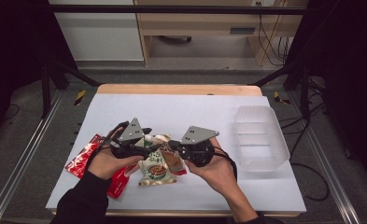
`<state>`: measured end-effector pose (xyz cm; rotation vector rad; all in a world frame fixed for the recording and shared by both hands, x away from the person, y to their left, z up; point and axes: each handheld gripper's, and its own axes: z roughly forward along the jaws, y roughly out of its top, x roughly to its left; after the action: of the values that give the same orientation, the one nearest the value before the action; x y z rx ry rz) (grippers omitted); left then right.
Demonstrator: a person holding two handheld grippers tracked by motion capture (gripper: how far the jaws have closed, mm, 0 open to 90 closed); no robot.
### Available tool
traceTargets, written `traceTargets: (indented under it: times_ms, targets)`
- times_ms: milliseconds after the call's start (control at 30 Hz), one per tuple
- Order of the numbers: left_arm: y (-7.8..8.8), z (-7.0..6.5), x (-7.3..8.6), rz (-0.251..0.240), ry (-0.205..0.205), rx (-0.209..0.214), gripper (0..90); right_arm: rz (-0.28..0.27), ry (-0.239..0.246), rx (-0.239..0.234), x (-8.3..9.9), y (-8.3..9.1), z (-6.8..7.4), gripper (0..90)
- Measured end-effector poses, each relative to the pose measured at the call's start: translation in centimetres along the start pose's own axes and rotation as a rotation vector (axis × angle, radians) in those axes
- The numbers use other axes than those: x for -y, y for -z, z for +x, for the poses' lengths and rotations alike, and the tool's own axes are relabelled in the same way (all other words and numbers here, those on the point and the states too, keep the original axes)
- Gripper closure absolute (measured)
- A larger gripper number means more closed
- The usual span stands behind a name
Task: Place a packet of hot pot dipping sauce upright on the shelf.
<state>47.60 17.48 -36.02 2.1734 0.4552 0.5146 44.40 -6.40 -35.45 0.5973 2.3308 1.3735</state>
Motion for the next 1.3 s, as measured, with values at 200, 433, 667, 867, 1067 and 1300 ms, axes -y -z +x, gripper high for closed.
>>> traceTargets:
  times_ms: [200,433,667,867,1067,1300]
  targets:
    - [-0.3,0.3,0.2,0.013,0.013,0.021,56.2,0.004,-0.006,0.002,0.1,-0.2,0.1,90.0]
    - [-1.0,-0.1,-0.2,0.014,0.031,0.047,62.4,0.009,-0.034,0.028,1.0,0.3,-0.7,90.0]
    - [-1.6,-0.9,-1.7,0.032,0.021,0.083,71.2,0.009,-0.074,0.067,1.9,1.1,-1.8,90.0]
    - [-1.6,-1.0,-2.9,0.031,0.019,0.097,72.9,-0.006,-0.090,0.082,2.1,1.8,-2.2,90.0]
    - [-1.5,-1.4,-4.3,0.059,-0.028,0.089,73.4,0.002,-0.089,0.093,2.2,2.2,-2.6,90.0]
    - [-1.3,-1.7,-5.7,0.083,-0.078,0.092,73.7,0.013,-0.078,0.096,2.0,2.9,-2.8,87.7]
